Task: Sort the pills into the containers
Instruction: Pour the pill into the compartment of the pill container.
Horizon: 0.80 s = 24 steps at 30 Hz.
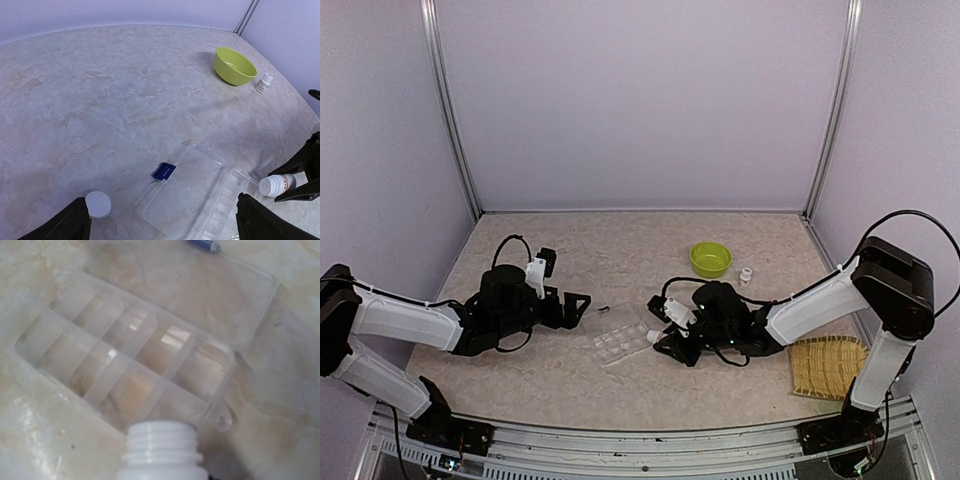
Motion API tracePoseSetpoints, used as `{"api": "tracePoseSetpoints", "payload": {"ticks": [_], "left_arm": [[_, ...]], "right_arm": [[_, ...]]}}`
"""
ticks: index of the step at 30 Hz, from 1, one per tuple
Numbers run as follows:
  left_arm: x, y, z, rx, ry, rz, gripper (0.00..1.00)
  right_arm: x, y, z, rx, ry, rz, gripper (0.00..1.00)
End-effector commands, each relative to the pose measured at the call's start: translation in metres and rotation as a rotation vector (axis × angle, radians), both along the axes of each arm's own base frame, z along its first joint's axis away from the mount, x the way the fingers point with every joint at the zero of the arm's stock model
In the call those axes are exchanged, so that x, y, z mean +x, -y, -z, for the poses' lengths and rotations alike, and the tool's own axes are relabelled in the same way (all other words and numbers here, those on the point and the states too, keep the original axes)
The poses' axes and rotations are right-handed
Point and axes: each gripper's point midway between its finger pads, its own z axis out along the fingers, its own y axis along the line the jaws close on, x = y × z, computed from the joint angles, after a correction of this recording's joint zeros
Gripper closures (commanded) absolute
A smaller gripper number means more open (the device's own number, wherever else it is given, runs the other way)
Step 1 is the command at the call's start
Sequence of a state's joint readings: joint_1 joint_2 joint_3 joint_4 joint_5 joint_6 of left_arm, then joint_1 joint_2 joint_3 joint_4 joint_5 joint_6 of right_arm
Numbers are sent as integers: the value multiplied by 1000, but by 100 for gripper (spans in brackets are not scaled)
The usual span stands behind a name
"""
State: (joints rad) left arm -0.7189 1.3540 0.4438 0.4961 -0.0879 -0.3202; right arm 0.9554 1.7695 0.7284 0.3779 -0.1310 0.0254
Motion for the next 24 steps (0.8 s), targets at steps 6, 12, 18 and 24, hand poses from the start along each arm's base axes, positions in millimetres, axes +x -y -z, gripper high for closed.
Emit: {"api": "tracePoseSetpoints", "payload": {"ticks": [6,12,18,24], "left_arm": [[4,-2,-2,5,6,-13,1],[3,-2,-2,5,5,-12,1],[4,-2,-2,6,3,-12,1],[3,-2,-2,6,3,-11,1]], "right_arm": [[-11,14,11,-92,-33,1,100],[-14,19,12,-106,-40,4,100],[-16,26,14,-126,-42,10,100],[-19,33,16,-147,-44,12,100]]}}
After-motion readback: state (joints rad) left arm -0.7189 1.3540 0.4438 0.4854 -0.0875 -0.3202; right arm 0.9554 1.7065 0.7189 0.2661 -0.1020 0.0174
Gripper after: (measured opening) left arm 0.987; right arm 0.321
